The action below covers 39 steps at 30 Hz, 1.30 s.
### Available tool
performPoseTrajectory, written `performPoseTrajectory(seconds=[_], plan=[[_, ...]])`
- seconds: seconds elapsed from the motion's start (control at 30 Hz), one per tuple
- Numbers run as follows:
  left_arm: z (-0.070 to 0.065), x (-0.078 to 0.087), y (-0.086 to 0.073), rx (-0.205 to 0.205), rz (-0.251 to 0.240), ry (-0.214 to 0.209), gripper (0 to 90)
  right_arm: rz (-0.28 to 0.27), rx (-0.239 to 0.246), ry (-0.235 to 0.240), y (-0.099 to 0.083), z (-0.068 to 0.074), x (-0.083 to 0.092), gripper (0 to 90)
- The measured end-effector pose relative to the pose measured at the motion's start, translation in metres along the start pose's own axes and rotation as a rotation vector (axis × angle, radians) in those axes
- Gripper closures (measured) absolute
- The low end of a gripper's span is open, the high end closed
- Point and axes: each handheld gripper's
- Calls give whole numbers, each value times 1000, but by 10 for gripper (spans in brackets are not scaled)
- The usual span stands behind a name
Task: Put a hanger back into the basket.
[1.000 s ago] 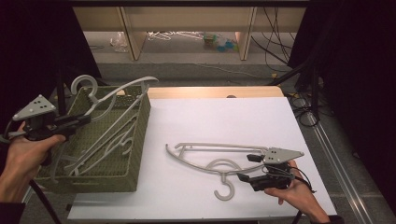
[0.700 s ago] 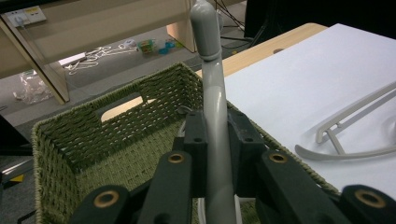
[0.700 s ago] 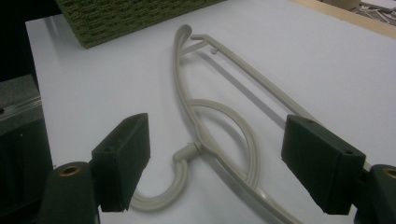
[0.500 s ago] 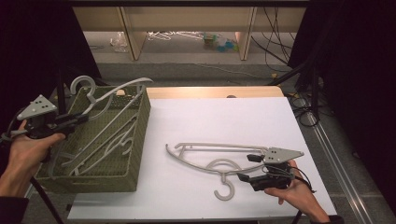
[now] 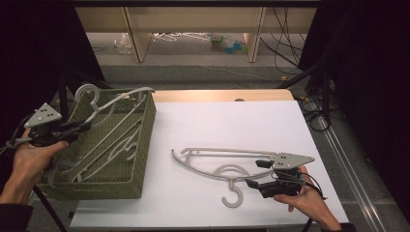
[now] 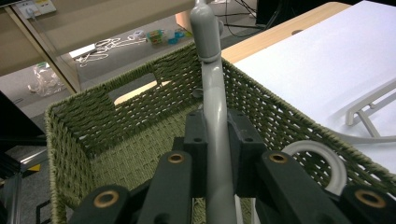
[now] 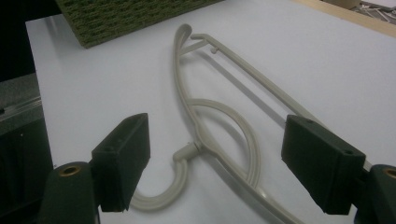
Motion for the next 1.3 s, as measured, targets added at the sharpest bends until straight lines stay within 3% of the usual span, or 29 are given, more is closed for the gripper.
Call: performPoseTrajectory(seconds=[0.27, 0.6, 0.73, 0.9, 1.0, 1.3], plan=[[0, -4, -6, -1, 10, -6, 791, 4, -5, 4, 0, 0, 0, 248], [-2, -5, -13, 27, -5, -23, 790, 2, 0, 2, 0, 0, 0, 249], [-7, -5, -14, -2, 6, -7, 791, 3, 0, 2, 0, -1, 0, 249], [0, -5, -15, 41, -5, -16, 792, 1, 0, 1, 0, 0, 1, 249], [-2, -4, -16, 42, -4, -27, 792, 1, -5, 0, 0, -1, 1, 249], [-6, 0, -16, 16, -8, -7, 792, 1, -1, -2, 0, -1, 0, 249]])
Point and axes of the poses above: each handheld gripper's, and its own axes: x roughly backward along the jaws, y roughly out of its top, z roughly to its left, and after that the axes turned 1 degree about x, right-handed
